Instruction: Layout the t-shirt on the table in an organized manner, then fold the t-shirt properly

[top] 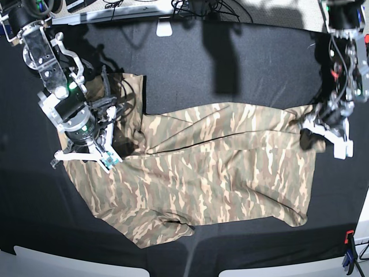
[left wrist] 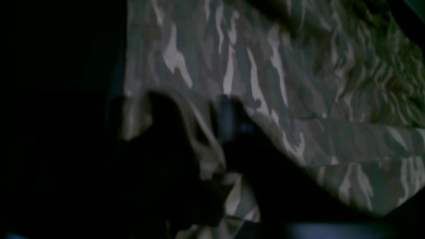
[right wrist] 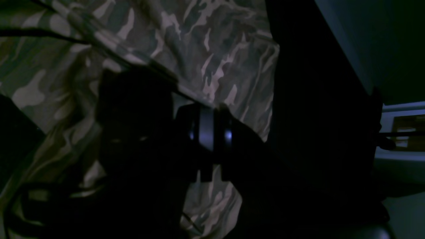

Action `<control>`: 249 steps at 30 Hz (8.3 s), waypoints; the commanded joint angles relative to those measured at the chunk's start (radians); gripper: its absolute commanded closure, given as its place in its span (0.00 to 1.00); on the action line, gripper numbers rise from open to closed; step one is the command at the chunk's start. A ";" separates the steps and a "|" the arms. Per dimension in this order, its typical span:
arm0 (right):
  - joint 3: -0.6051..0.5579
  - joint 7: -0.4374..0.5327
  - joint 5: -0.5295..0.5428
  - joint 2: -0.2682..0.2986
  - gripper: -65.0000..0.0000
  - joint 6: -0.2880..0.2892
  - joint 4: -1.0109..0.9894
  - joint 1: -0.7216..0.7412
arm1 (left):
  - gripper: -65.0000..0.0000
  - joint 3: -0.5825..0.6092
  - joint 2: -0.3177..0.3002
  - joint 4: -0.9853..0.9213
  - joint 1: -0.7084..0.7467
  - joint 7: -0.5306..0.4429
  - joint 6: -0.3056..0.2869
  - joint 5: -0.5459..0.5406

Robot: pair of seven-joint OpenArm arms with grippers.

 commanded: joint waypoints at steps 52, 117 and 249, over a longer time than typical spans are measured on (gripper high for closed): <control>0.002 0.146 0.031 0.014 1.00 0.299 -0.150 0.201 | 0.70 -0.005 0.062 0.019 0.068 0.311 -0.137 -0.187; 0.024 -0.190 0.729 -0.118 0.54 0.590 -0.755 0.603 | 0.70 -0.005 0.069 0.019 0.092 0.278 -0.143 -0.181; 0.024 -0.084 0.312 -0.248 1.00 0.572 -1.135 0.964 | 0.70 -0.005 0.069 0.019 0.092 0.278 -0.143 -0.181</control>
